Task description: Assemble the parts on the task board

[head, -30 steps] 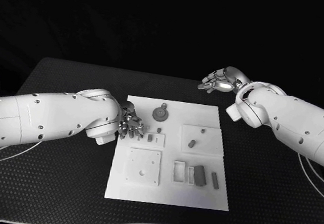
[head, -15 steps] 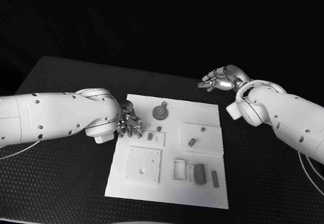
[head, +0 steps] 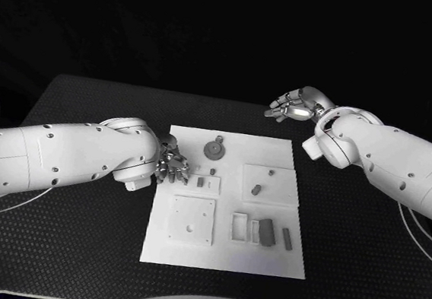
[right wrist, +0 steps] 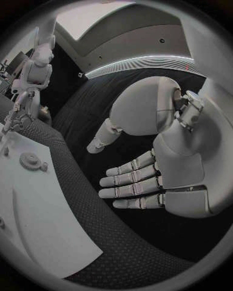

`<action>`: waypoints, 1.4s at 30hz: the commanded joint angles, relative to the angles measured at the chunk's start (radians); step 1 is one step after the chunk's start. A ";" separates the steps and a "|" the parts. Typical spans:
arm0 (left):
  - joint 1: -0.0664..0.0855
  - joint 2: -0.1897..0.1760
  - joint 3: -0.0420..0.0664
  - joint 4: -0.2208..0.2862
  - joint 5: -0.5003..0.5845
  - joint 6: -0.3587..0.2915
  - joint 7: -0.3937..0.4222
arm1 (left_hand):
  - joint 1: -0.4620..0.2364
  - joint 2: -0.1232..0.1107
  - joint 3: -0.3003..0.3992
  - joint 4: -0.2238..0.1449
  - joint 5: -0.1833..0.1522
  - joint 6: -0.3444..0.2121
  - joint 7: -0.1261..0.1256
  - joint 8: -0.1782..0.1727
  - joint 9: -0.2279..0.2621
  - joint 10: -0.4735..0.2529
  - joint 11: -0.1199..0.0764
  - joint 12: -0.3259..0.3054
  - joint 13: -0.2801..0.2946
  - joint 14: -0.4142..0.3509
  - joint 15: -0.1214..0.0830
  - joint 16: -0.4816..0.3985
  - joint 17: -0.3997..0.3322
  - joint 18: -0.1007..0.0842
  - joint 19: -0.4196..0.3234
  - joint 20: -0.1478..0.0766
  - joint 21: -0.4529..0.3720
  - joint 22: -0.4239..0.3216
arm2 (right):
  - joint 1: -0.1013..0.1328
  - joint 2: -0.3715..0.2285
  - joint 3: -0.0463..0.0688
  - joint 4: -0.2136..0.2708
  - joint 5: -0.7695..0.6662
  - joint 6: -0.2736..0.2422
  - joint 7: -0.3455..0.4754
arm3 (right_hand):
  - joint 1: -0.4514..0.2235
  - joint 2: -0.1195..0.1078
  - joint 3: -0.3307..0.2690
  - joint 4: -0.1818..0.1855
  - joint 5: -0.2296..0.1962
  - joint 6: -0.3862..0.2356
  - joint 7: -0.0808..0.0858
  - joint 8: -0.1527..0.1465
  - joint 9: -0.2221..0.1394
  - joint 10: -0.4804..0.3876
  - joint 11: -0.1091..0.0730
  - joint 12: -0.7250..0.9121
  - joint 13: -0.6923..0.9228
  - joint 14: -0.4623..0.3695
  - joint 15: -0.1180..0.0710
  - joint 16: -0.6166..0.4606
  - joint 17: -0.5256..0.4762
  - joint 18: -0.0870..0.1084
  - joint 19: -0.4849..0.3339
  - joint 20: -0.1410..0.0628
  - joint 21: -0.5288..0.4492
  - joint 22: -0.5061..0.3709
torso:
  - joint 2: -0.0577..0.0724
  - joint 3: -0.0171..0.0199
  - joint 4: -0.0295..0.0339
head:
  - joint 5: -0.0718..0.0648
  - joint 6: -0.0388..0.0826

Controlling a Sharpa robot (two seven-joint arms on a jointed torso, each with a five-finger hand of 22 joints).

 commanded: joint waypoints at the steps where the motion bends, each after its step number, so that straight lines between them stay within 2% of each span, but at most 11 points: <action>1: -0.002 0.004 0.000 -0.001 -0.008 0.024 -0.001 | 0.002 0.010 0.005 -0.003 0.004 0.021 -0.017 0.015 0.047 0.021 -0.019 0.007 0.002 0.000 -0.010 0.004 0.001 -0.009 0.001 -0.008 0.005 0.027 | 0.000 0.001 0.000 0.001 -0.001 0.009 0.010 | 0.004 0.001 -0.003 0.003 -0.004 -0.005 0.028 0.007 -0.001 0.008 0.000 -0.004 -0.002 -0.008 0.002 -0.007 0.001 -0.012 -0.002 0.000 -0.007 0.002 | 0.000 0.0005 -0.0002 | 0.000 -0.002; 12: -0.011 0.008 0.000 -0.007 -0.009 0.023 -0.001 | 0.001 0.010 0.006 -0.004 0.007 0.021 -0.017 0.015 0.047 0.019 -0.019 0.009 0.003 -0.002 -0.010 0.006 0.001 -0.010 -0.001 -0.009 0.009 0.027 | 0.000 0.002 0.000 0.000 -0.001 0.010 0.010 | 0.004 0.001 -0.003 0.004 -0.004 -0.005 0.028 0.007 -0.002 0.009 0.000 -0.004 -0.003 -0.008 0.002 -0.007 0.001 -0.012 -0.002 0.000 -0.007 0.002 | 0.000 0.0012 -0.0006 | -0.001 -0.002; 42: -0.012 -0.002 0.000 -0.007 -0.005 0.049 0.003 | 0.012 0.011 0.012 -0.010 0.015 0.024 -0.019 0.020 0.051 0.017 -0.022 0.020 0.010 -0.003 -0.012 0.017 0.002 -0.010 -0.005 -0.012 0.025 0.027 | -0.001 0.003 0.000 -0.002 -0.001 0.010 0.010 | 0.004 0.001 -0.003 0.004 -0.004 -0.005 0.028 0.007 -0.002 0.009 0.000 -0.004 -0.005 -0.008 0.002 -0.007 0.001 -0.012 -0.001 0.000 -0.009 0.004 | 0.000 0.0004 -0.0003 | 0.000 -0.005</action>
